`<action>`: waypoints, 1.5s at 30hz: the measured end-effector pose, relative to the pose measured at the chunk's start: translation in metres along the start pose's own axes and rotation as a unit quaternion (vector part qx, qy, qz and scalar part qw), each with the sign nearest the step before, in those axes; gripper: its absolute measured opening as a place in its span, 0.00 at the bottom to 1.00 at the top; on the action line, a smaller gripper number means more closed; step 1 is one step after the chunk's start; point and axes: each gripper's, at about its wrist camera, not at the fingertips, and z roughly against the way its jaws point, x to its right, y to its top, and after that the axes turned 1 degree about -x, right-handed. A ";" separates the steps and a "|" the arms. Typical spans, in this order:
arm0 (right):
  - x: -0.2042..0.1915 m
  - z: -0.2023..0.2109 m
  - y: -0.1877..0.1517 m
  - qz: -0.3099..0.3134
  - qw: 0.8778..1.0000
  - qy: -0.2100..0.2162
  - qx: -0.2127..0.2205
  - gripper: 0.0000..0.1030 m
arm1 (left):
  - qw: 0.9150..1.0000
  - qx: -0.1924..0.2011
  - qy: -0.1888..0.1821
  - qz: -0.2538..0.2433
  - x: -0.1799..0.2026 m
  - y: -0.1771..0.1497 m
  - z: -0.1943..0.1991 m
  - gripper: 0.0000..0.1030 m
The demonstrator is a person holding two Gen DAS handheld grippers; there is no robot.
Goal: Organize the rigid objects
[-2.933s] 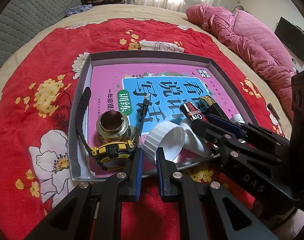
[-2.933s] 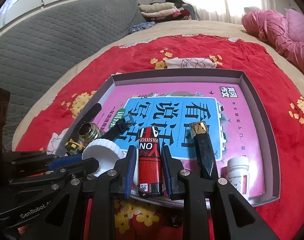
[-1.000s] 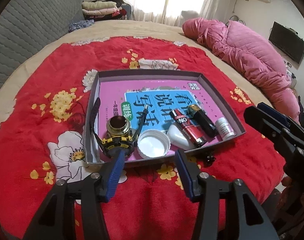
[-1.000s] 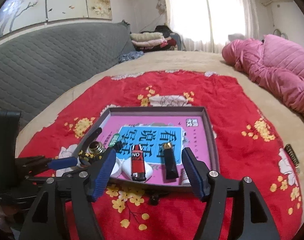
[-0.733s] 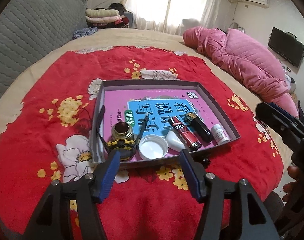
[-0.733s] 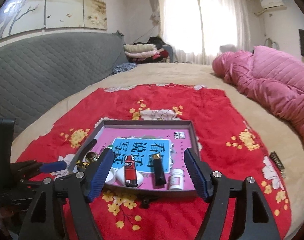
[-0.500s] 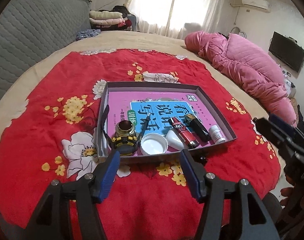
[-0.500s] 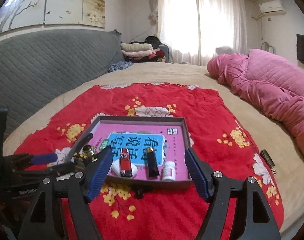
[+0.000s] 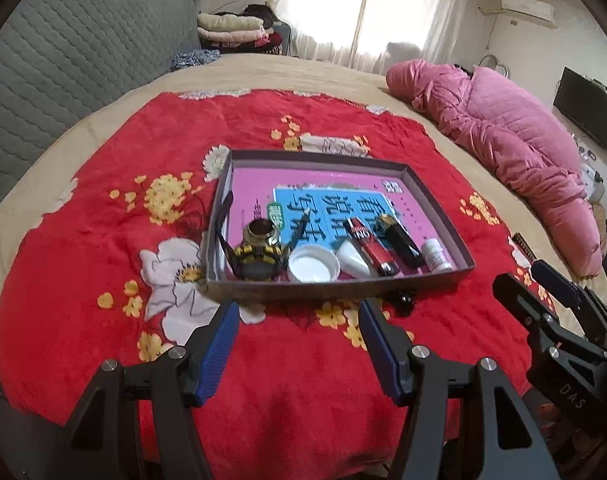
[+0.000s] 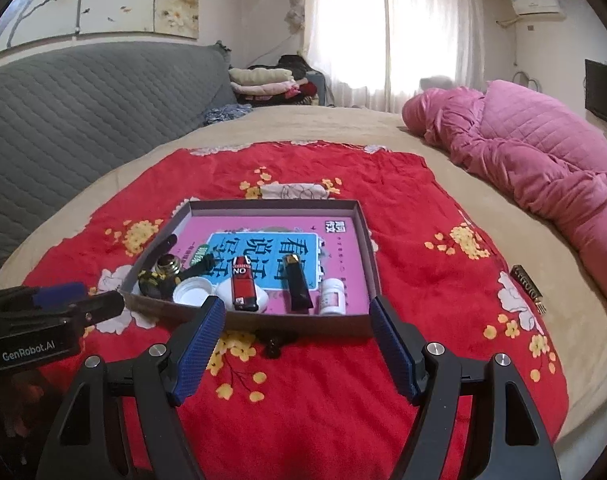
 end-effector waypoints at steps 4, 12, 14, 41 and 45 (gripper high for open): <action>-0.004 -0.002 -0.008 0.009 1.000 0.005 -0.010 0.73 | 1.000 -0.007 0.007 -0.005 0.004 -0.006 -0.002 0.60; -0.017 -0.013 -0.021 0.028 0.999 0.018 -0.039 0.73 | 1.000 -0.022 0.015 -0.004 0.006 -0.014 -0.009 0.60; -0.020 -0.015 -0.023 0.030 0.998 0.019 -0.044 0.74 | 1.000 -0.026 0.017 -0.005 0.007 -0.016 -0.012 0.60; -0.018 -0.036 -0.032 0.022 0.996 0.022 -0.082 0.73 | 0.998 -0.040 0.040 -0.013 0.008 -0.019 -0.024 0.60; -0.015 -0.037 -0.031 0.017 0.996 0.025 -0.083 0.74 | 0.998 -0.037 0.041 -0.011 0.006 -0.017 -0.024 0.60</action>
